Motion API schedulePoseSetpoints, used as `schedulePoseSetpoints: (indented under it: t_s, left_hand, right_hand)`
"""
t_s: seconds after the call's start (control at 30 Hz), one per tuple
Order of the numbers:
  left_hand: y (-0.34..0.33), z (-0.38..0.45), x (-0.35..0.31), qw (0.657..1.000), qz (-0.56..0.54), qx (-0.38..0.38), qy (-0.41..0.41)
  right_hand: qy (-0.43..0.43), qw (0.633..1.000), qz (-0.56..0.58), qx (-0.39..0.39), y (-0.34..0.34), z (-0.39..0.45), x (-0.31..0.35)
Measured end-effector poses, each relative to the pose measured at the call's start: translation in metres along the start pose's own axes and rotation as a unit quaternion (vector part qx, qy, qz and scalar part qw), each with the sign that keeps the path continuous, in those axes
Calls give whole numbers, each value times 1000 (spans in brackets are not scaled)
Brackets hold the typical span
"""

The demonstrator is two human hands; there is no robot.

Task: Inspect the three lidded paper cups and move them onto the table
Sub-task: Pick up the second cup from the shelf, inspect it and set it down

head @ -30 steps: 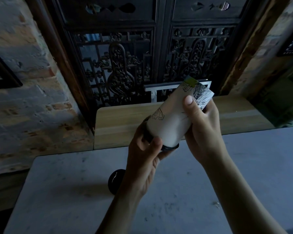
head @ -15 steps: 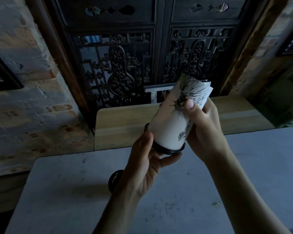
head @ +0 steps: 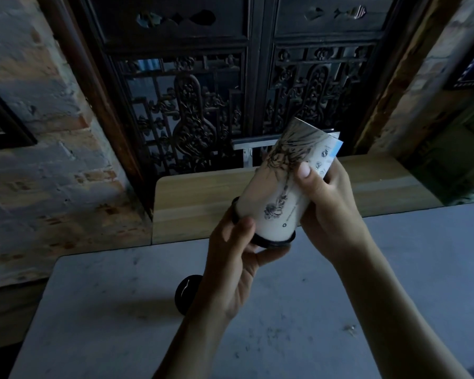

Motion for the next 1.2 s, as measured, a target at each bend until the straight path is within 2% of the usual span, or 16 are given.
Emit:
schedulePoseSetpoints:
  t_s: [0.1, 0.17, 0.4, 0.57, 0.67, 0.83, 0.9, 1.2]
  left_hand:
    - [-1, -1, 1, 998, -27, -3, 52]
    - [-1, -1, 1, 998, -27, -4, 55]
    - [-3, 0, 0, 997, 51, -10, -52]
    - [-4, 0, 2, 993, 88, -18, -78]
    - [-2, 1, 0, 998, 53, 2, -42]
    - [1, 2, -2, 997, -20, 11, 77]
    - [1, 1, -2, 996, -22, 15, 84]
    - [-3, 3, -3, 999, 34, 10, -23]
  right_hand:
    - [-19, 999, 0, 27, 1, 1, 1]
    - [-24, 999, 4, 22, 0, 1, 0]
    - [13, 998, -23, -50, -1, 0, -5]
    - [29, 998, -16, -57, -5, 0, -5]
    - [19, 999, 2, -44, -6, -1, -2]
    - [-2, 1000, 22, 0, -2, 1, 0]
    - [-3, 1000, 22, 3, -1, 1, -1]
    - [11, 998, 9, -55, -8, 0, -4]
Point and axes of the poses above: each hand's wrist, its own z-axis towards the middle knuckle, its own y-axis out of the back of the hand, x = y × z, the point moved 2 cm from there along z, towards the middle knuckle, and after that the axes turned 8 degrees about -y, right-handed, at the moved point
